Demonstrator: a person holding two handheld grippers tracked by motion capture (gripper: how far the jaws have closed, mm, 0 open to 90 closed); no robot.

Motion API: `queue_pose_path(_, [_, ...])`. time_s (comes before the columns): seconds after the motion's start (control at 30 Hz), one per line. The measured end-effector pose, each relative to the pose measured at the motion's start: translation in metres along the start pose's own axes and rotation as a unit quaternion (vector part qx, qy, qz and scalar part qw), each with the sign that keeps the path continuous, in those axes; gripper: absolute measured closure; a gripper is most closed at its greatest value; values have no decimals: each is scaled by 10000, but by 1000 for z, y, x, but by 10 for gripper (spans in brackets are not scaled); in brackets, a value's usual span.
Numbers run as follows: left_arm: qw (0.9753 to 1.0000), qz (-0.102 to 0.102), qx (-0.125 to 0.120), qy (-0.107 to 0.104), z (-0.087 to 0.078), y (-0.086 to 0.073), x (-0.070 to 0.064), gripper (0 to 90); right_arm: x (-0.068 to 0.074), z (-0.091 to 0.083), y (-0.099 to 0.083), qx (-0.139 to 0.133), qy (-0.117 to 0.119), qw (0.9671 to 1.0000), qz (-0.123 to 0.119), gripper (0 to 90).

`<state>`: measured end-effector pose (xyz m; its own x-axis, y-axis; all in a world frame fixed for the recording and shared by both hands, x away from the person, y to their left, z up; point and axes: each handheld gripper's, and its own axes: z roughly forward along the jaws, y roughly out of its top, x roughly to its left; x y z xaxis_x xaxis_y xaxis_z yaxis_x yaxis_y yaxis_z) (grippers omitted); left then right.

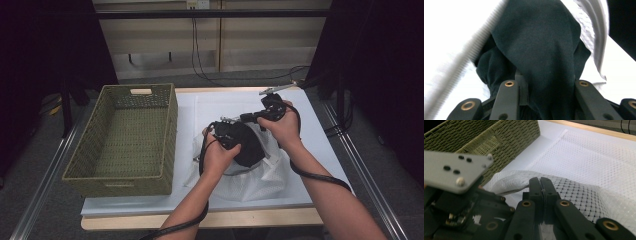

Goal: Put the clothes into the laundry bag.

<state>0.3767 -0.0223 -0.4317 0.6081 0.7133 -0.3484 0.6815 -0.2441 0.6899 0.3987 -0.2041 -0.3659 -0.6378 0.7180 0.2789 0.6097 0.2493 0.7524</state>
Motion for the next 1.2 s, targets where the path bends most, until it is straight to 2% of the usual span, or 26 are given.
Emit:
queue_pose_path(0.2, [9992, -11, -307, 238, -1, 2, 8, 689, 1, -1, -1, -46, 10, 10000, -8, 894])
queue_pose_path(0.3, [9991, -39, -314, 278, 6, -2, 9, 681, 0, -1, -2, -53, 1, 10000, -11, 894])
queue_pose_path(0.37, [9993, 13, -277, 262, 9, -4, 10, 668, 0, -1, -2, -35, -5, 10000, 10, 894])
queue_pose_path(0.4, [9991, -25, -339, 258, 11, -6, 10, 658, -1, -1, -3, -26, 2, 10000, 23, 894])
queue_pose_path(0.5, [9995, -81, -237, 181, 13, -9, 12, 610, -1, 0, -4, -19, -12, 10000, 25, 894])
queue_pose_path(0.53, [9995, -42, -244, 177, 12, -10, 11, 583, -1, 0, -4, -11, -9, 10000, 36, 894])
queue_pose_path(0.63, [9997, -34, -203, 148, 8, -12, 12, 473, 0, 1, -4, 0, -21, 10000, 10, 894])
queue_pose_path(0.67, [9998, 39, -142, 155, 6, -12, 12, 430, 0, 1, -4, -3, -21, 10000, 6, 894])
queue_pose_path(0.7, [9997, -23, -196, 151, 5, -13, 11, 398, 0, 1, -4, -1, -27, 10000, -2, 894])
queue_pose_path(0.73, [9998, 49, -133, 151, 2, -13, 11, 369, 0, 1, -4, 1, -36, 10000, -9, 894])
queue_pose_path(0.83, [9998, 80, -73, 173, -5, -14, 7, 278, -1, 2, -4, 15, -70, 10000, 24, 894])
queue_pose_path(0.87, [9998, 149, -24, 153, -7, -14, 8, 263, -2, 2, -4, 11, -74, 10000, 25, 893])
queue_pose_path(0.97, [9997, 139, 43, 187, -11, -15, 9, 215, -1, 2, -4, 7, -81, 10000, -1, 893])
queue_pose_path(1.0, [9996, 202, 112, 169, -12, -16, 10, 211, 0, 2, -4, 15, -101, 9999, -3, 894])
queue_pose_path(1.1, [9993, 223, 124, 266, -15, -17, 10, 189, 0, 2, -4, -1, -103, 9999, -7, 894])
queue_pose_path(1.13, [9989, 259, 279, 256, -17, -18, 12, 172, 0, 3, -4, 4, -95, 10000, -17, 894])
queue_pose_path(1.2, [9990, 280, 279, 209, -19, -19, 11, 168, 1, 3, -3, 20, -101, 9999, -24, 894])
